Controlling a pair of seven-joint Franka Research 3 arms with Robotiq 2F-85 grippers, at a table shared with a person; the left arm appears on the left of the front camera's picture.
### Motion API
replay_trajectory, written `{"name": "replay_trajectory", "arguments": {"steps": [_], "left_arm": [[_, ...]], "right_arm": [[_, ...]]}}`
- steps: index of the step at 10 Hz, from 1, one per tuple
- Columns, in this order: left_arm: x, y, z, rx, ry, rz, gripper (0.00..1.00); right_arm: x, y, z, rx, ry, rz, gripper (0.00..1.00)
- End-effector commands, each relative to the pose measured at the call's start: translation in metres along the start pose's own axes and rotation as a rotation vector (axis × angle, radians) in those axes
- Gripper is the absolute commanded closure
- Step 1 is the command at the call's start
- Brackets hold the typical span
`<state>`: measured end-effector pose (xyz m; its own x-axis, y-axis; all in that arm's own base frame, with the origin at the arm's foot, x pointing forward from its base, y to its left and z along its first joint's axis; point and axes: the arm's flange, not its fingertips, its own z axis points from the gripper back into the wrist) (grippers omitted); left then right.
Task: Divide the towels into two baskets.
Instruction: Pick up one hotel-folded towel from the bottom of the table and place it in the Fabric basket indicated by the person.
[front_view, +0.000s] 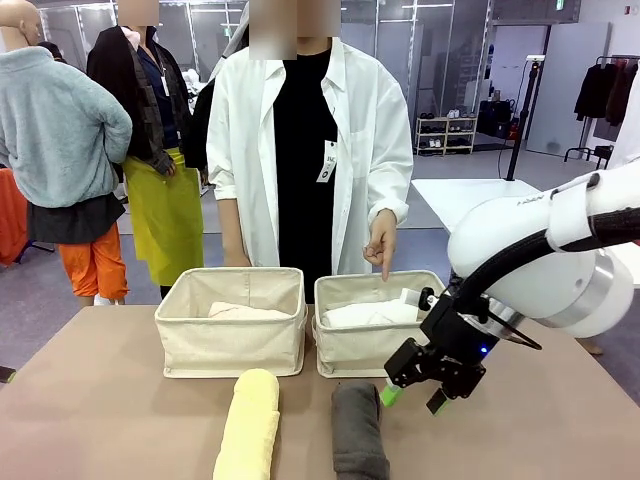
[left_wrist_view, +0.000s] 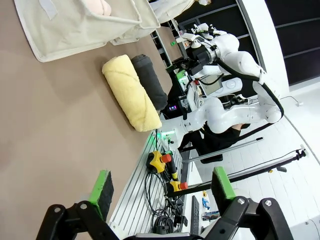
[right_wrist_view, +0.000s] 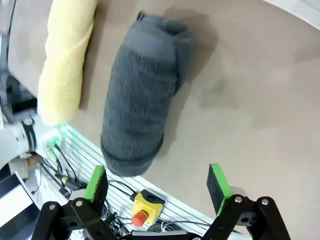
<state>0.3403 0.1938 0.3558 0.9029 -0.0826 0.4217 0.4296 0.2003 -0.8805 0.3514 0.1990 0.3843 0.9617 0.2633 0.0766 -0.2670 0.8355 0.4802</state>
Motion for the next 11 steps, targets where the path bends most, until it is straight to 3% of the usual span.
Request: {"name": "replay_trajectory", "arguments": {"steps": [1, 7, 11], "left_arm": [[-0.002, -0.002, 0.002, -0.015, -0.001, -0.012, 0.00], [-0.002, -0.002, 0.002, -0.015, -0.001, -0.012, 0.00], [-0.002, -0.002, 0.002, -0.015, -0.001, -0.012, 0.00]], "right_arm": [[0.016, 0.026, -0.018, -0.101, -0.014, -0.142, 0.00], [0.039, 0.050, -0.060, -0.109, 0.034, -0.283, 0.00], [0.052, 0.067, -0.101, -0.151, 0.070, -0.290, 0.00]]}}
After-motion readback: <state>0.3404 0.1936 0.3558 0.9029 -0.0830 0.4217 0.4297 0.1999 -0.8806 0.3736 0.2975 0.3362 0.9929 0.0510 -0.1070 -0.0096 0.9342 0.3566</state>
